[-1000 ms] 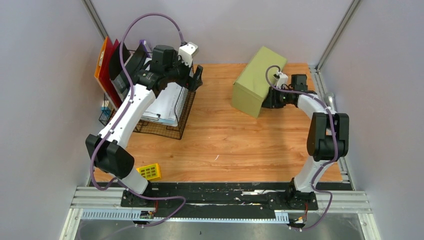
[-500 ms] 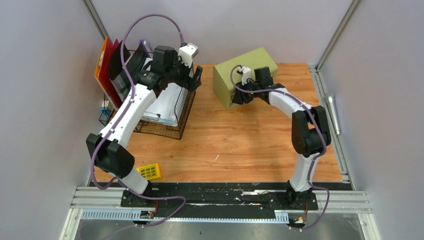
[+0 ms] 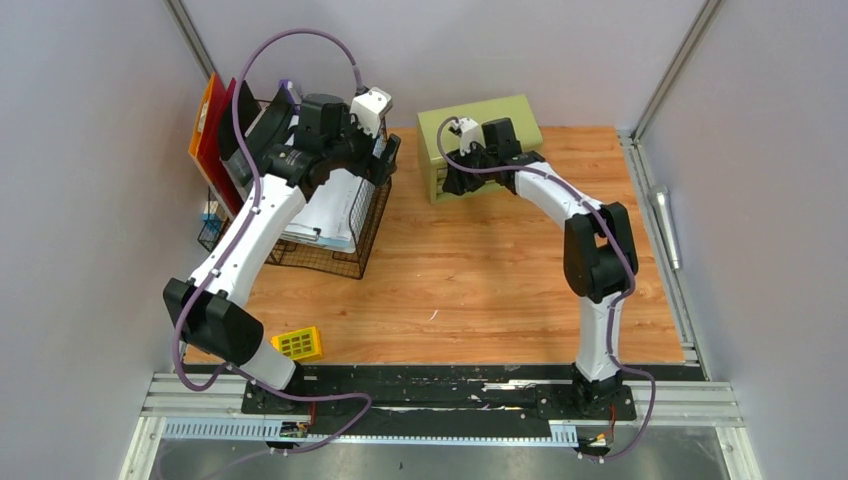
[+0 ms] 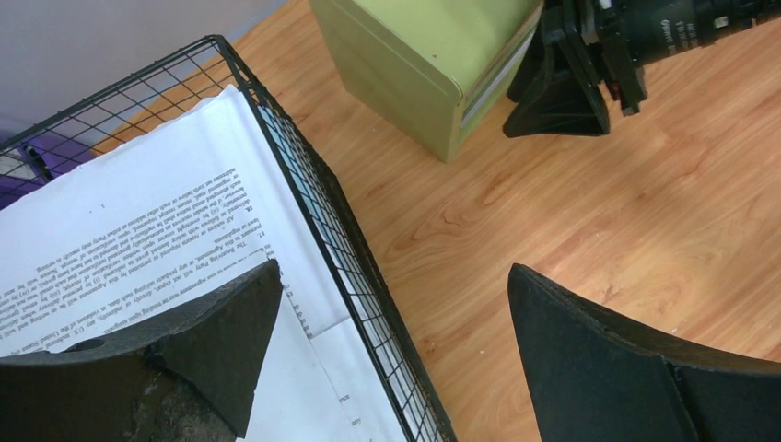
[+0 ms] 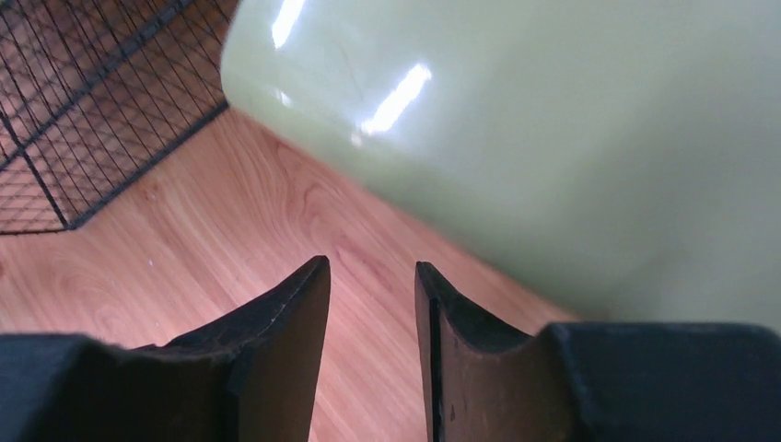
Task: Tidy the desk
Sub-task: Move the storage box to the corner of the board, then move the storage box to the center of the board.
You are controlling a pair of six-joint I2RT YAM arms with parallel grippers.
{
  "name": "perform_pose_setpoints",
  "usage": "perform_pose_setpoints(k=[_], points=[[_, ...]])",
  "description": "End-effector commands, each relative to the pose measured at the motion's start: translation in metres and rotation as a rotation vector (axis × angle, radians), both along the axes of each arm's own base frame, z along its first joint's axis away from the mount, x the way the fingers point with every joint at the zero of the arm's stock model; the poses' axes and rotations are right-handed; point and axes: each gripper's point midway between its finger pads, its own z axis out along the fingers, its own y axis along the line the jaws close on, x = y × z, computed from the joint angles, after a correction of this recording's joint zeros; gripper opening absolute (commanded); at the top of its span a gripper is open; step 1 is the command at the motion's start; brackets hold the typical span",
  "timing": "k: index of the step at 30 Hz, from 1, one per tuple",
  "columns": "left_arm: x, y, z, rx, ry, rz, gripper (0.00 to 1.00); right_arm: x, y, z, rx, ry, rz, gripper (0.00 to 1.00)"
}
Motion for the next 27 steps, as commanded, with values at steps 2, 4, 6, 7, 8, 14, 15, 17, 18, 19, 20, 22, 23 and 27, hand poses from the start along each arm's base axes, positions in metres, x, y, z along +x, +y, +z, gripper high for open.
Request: perform_pose_setpoints(k=[2,4,6,7,8,14,15,17,18,19,20,22,23,27], points=[[-0.006,0.005,0.023,0.001,-0.079,-0.005,1.0,-0.014,-0.032,0.044,-0.073,-0.117,-0.062,0.46],[-0.005,0.004,0.024,-0.001,-0.085,-0.006,1.0,-0.016,-0.045,0.055,-0.099,-0.153,-0.093,0.52],[-0.004,0.004,0.026,-0.001,-0.092,-0.005,1.0,-0.015,-0.059,0.066,-0.118,-0.186,-0.126,0.56],[-0.004,0.004,0.027,-0.002,-0.094,-0.005,1.0,-0.015,-0.067,0.074,-0.127,-0.206,-0.144,0.57],[-0.003,0.004,0.028,-0.004,-0.097,-0.004,1.0,-0.013,-0.076,0.078,-0.142,-0.22,-0.168,0.57],[-0.001,0.004,0.03,-0.003,-0.107,0.0,1.0,0.008,-0.151,0.099,-0.175,-0.258,-0.357,0.63],[0.0,0.004,0.029,-0.003,-0.105,0.001,1.0,0.011,-0.163,0.103,-0.168,-0.258,-0.39,0.64],[0.001,0.003,0.027,-0.003,-0.102,0.002,1.0,0.017,-0.186,0.109,-0.143,-0.249,-0.449,0.67],[0.002,0.003,0.026,-0.003,-0.102,0.003,1.0,0.021,-0.197,0.114,-0.126,-0.247,-0.479,0.68],[0.003,0.003,0.023,0.0,-0.096,0.008,1.0,0.023,-0.207,0.115,-0.112,-0.239,-0.501,0.69],[0.006,0.006,0.021,0.007,-0.097,0.027,1.0,0.025,-0.212,0.117,-0.096,-0.235,-0.511,0.7],[0.011,0.012,0.015,0.025,-0.087,0.074,1.0,0.027,-0.222,0.117,-0.084,-0.227,-0.527,0.71],[0.014,0.014,0.01,0.032,-0.075,0.095,1.0,0.028,-0.225,0.117,-0.083,-0.225,-0.533,0.71],[0.022,0.021,-0.013,0.068,-0.019,0.157,1.0,0.031,-0.225,0.11,-0.079,-0.209,-0.53,0.71]])
